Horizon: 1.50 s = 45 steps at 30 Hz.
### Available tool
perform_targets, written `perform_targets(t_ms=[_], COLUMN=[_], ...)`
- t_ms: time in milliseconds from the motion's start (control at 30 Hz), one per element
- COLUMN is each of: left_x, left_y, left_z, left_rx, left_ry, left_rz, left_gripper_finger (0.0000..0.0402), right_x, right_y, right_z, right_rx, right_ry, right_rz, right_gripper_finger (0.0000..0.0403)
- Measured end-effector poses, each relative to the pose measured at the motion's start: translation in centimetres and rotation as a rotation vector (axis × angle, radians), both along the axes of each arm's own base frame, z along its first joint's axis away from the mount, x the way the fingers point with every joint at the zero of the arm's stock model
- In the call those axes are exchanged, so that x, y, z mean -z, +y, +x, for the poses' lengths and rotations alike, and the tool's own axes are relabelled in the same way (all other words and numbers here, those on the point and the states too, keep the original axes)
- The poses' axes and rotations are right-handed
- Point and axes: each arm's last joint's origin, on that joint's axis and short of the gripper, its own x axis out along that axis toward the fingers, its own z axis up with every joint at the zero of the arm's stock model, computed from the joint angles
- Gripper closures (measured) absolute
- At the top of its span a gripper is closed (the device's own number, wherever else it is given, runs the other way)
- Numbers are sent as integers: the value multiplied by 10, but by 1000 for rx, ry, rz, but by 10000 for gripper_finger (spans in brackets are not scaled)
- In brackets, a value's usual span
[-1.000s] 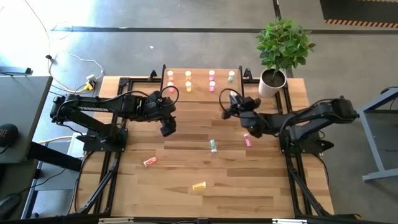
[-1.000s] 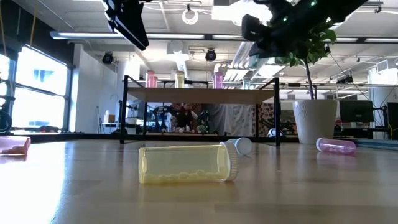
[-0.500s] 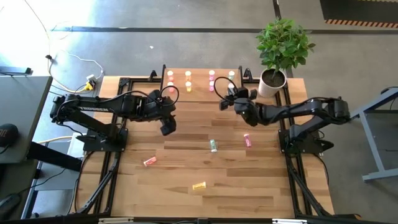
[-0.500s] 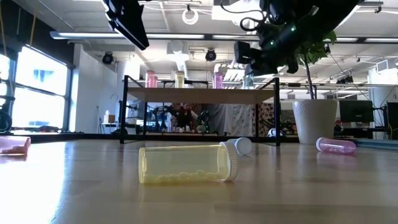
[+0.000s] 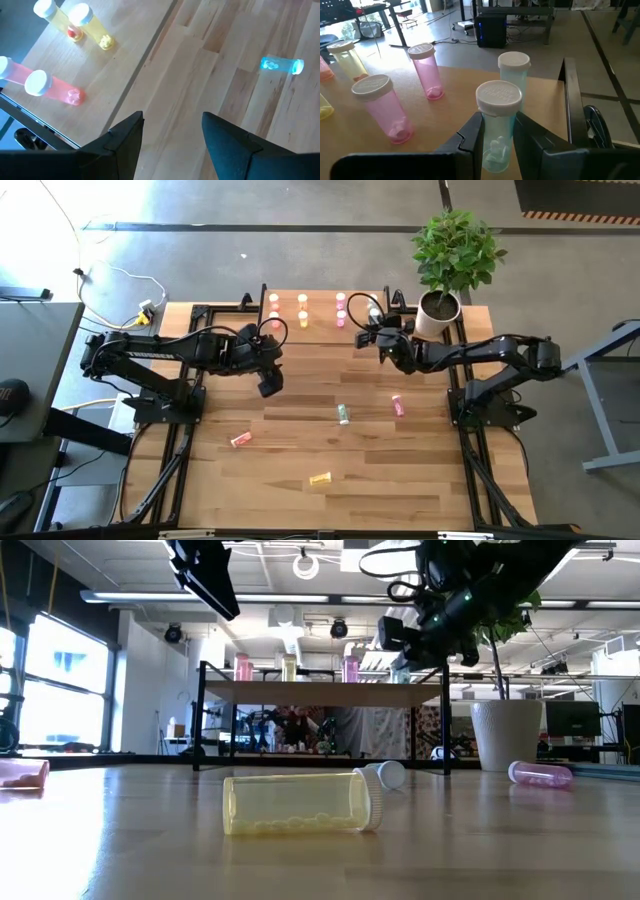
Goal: Pick and place medicine bottles onto shelf by color
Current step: Put the bottom blue pill bottle on the shelf aligned with the other blue pill bottle
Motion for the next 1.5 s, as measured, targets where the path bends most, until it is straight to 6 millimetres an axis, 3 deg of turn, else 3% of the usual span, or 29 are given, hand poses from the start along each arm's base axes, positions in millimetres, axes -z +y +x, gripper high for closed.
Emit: perform_targets(t_ms=[433,800,1500], left_x=[0,0,0], left_y=[0,0,0], left_z=[0,0,0], left_rx=[0,0,1], left_ry=[0,0,0], left_rz=[0,0,-1], left_gripper_finger=[206,206,206], right_x=[1,1,1], right_y=[1,1,10], right_z=[0,0,2], right_rx=[-10,-10,-36], right_ry=[8,2,30], right_rz=[3,6,-8], right_gripper_finger=[327,266,263])
